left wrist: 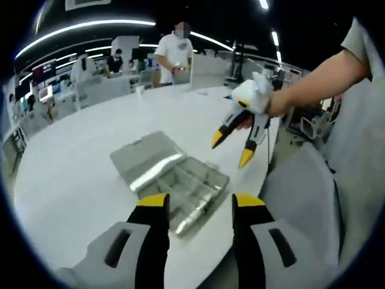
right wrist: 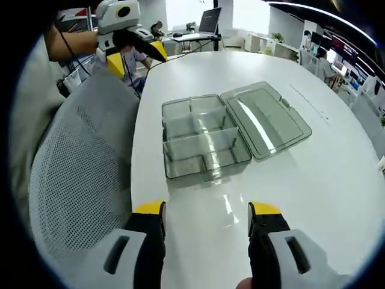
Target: Insert the divider into the dual guide fixture by aligning both edges with the guide slots and pushing it downward to the bottom, including one-sided entry, uneven engagement, binding, and posture correction.
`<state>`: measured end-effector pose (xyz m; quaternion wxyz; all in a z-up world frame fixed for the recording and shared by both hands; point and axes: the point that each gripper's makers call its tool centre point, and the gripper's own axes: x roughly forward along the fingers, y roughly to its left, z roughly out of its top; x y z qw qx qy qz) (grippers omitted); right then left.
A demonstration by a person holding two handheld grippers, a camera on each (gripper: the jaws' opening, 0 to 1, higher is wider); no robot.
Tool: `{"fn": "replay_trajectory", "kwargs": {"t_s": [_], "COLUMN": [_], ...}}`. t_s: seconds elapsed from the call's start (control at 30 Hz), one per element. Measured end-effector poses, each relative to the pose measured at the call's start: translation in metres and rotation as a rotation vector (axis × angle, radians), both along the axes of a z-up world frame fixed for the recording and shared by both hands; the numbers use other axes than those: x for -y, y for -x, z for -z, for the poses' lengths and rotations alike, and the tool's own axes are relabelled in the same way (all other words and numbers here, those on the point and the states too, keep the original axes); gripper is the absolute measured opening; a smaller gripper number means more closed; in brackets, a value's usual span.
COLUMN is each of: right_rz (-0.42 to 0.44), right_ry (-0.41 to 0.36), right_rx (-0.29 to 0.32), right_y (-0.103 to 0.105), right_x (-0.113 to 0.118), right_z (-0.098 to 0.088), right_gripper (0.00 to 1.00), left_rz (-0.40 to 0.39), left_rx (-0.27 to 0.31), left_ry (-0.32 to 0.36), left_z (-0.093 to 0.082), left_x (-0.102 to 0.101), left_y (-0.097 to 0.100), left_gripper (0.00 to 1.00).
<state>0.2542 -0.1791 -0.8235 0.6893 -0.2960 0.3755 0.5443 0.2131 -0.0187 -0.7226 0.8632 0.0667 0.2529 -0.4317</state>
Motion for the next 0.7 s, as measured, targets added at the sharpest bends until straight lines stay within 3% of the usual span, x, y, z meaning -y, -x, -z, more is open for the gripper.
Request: {"fn": "replay_trajectory", "kwargs": {"t_s": [0.3, 0.7], "right_rz": [-0.060, -0.159], "right_ry": [0.085, 0.157], "right_rx": [-0.017, -0.028], "right_y": [-0.016, -0.015], "right_x": [0.008, 0.011], "right_z": [0.021, 0.039], "right_gripper": [0.49, 0.43], "left_rz": [-0.007, -0.003], "left_rx": [0.011, 0.003], "left_ry": [0.016, 0.012], "left_z": [-0.003, 0.000], "left_x": [0.004, 0.008], "left_y": [0.000, 0.001], "left_gripper": [0.48, 0.53]}}
